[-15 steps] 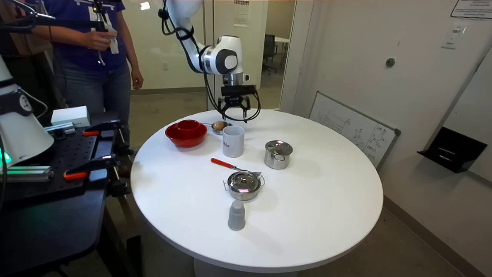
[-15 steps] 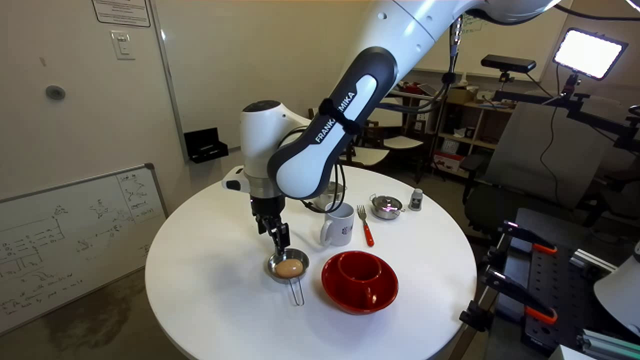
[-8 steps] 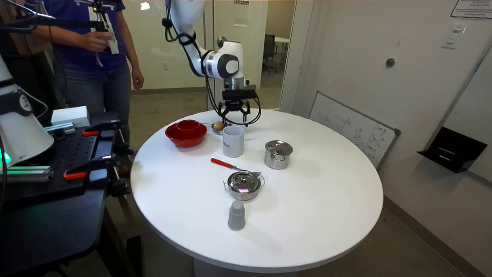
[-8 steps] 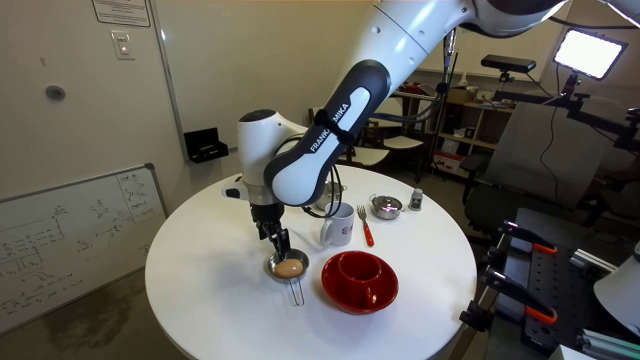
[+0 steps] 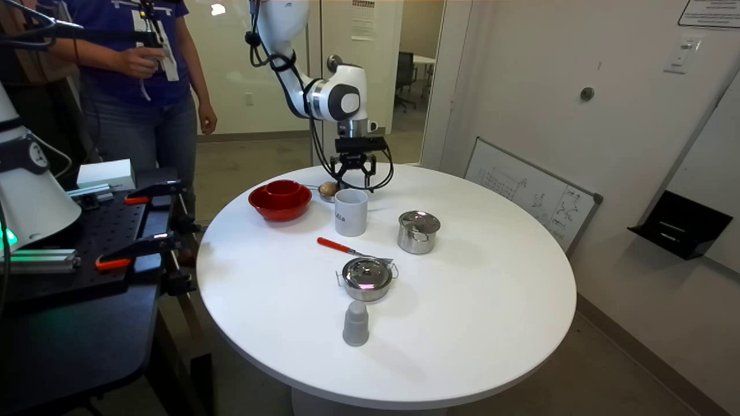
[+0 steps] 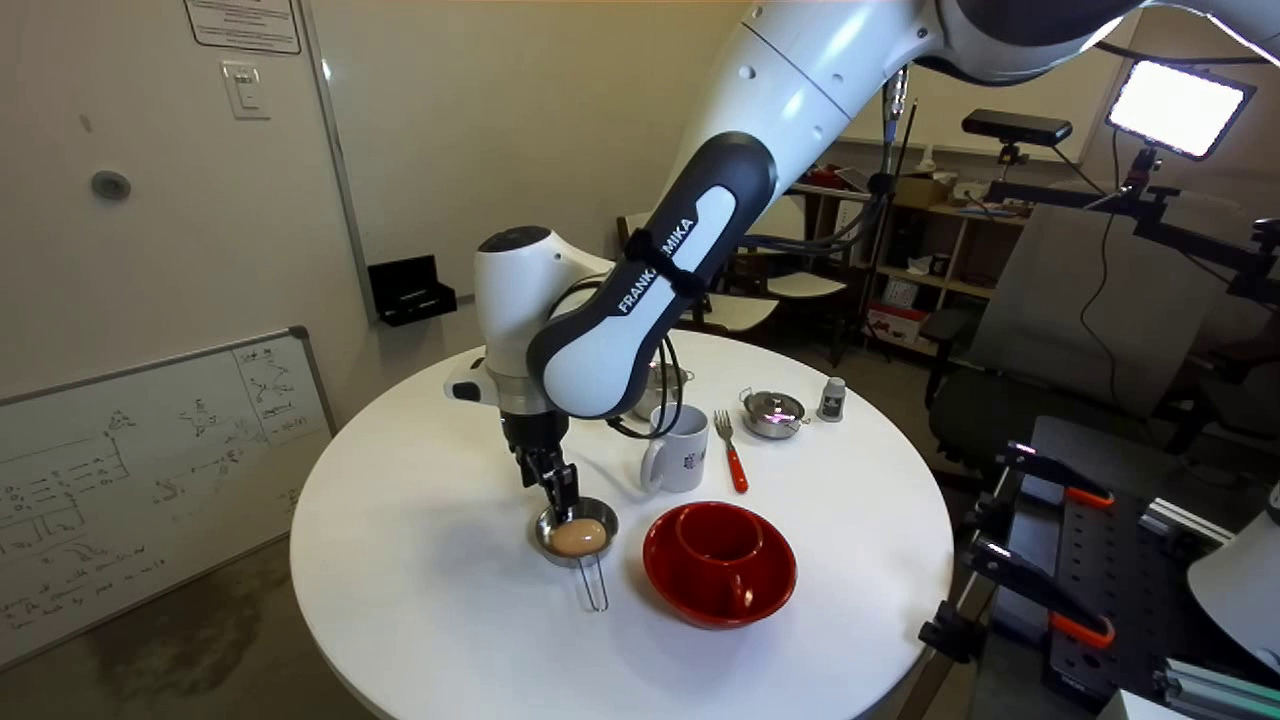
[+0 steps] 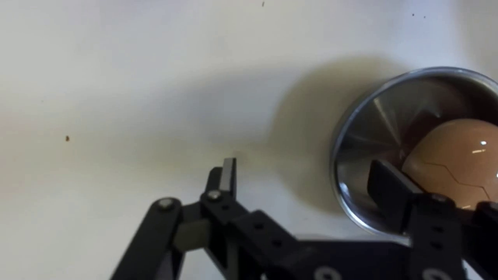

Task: Move the silver pan to the right

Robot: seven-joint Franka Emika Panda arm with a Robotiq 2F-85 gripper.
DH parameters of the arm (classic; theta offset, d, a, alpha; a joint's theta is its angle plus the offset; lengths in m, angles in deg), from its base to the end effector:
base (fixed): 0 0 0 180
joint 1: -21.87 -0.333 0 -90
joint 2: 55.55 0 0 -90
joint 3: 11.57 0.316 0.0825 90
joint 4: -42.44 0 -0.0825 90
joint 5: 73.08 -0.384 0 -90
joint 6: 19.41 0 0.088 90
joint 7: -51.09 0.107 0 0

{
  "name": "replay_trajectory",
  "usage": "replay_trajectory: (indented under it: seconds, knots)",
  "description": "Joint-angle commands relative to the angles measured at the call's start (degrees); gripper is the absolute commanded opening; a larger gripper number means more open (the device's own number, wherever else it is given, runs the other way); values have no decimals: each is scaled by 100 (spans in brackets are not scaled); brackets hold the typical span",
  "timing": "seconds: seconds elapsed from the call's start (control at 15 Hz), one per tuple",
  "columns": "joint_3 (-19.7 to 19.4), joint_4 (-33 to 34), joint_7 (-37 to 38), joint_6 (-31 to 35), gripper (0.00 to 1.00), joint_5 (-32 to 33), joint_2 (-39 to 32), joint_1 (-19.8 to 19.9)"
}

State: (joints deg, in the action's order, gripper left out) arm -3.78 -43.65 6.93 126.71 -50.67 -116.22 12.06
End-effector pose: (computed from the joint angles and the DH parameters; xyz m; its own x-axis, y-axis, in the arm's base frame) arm 0.6537 0.2003 0.0368 0.2364 0.9690 -0.0723 0.9704 -0.2316 0.0685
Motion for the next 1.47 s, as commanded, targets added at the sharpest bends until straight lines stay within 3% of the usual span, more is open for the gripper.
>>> replay_trajectory:
  seconds: [0.0,0.2,0.4,0.6,0.67,0.8,1.07,1.27,1.4]
  knots:
    - [-80,160,60,-80,59,25,-92,-82]
    - [-81,137,66,-73,55,20,-96,-75]
    - [-69,81,95,-51,64,1,-112,-70]
    - [-60,23,138,-23,67,-17,-136,-61]
    - [-63,9,151,-21,43,-17,-139,-62]
    - [-76,-6,165,-12,40,-4,-133,-68]
    - [-97,-18,210,-13,10,7,-78,-78]
    - [-104,-30,226,-23,3,14,-58,-75]
    - [-100,-34,223,-75,6,9,-22,-70]
